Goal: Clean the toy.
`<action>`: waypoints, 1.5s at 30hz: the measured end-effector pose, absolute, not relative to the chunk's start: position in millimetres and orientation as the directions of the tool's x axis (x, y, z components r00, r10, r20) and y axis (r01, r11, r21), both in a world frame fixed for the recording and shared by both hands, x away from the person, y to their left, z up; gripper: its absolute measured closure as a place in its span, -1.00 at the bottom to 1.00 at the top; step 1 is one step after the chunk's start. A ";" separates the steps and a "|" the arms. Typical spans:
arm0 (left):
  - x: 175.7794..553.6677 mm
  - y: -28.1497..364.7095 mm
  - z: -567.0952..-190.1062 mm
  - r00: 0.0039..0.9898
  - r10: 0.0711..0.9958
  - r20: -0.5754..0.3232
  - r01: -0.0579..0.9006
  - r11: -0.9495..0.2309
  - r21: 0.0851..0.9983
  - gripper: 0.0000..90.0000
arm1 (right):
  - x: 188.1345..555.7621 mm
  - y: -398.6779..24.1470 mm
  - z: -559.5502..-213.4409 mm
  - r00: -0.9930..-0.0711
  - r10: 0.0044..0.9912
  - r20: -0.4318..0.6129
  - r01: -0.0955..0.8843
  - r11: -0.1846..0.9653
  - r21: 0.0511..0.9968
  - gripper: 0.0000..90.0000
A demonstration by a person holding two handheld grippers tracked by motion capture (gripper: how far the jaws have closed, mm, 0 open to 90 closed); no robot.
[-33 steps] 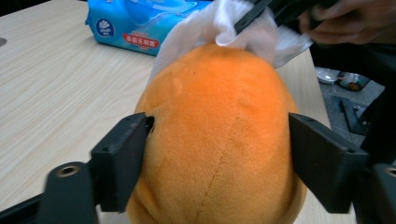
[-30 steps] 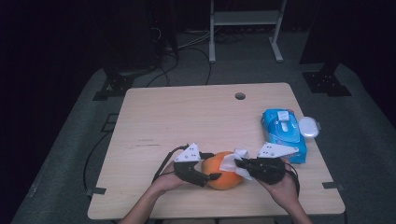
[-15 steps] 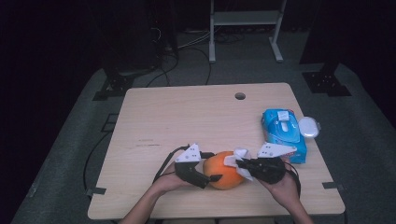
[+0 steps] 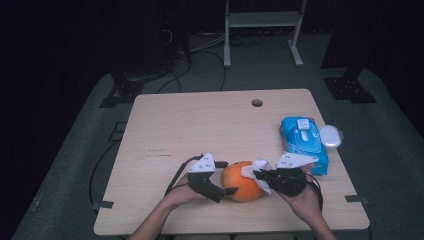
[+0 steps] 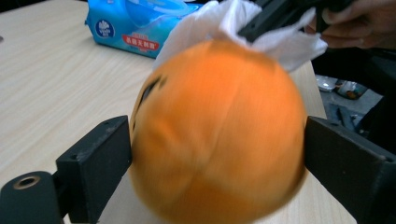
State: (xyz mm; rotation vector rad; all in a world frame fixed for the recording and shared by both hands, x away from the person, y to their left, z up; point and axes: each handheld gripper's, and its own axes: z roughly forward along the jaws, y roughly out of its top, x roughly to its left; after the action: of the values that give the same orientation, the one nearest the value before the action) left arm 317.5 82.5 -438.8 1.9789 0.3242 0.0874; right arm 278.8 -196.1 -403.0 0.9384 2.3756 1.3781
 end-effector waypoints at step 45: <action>301.6 65.7 -425.8 0.958 0.286 0.005 0.128 -0.443 0.887 -0.58 | 277.9 -196.2 -399.3 -0.778 0.606 0.169 0.420 0.301 0.856 0.92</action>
State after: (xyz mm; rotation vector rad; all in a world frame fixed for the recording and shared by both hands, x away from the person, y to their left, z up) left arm 301.6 65.7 -425.8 2.0339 0.2945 0.1853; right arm 277.9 -196.2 -399.3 0.9501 2.3780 1.4742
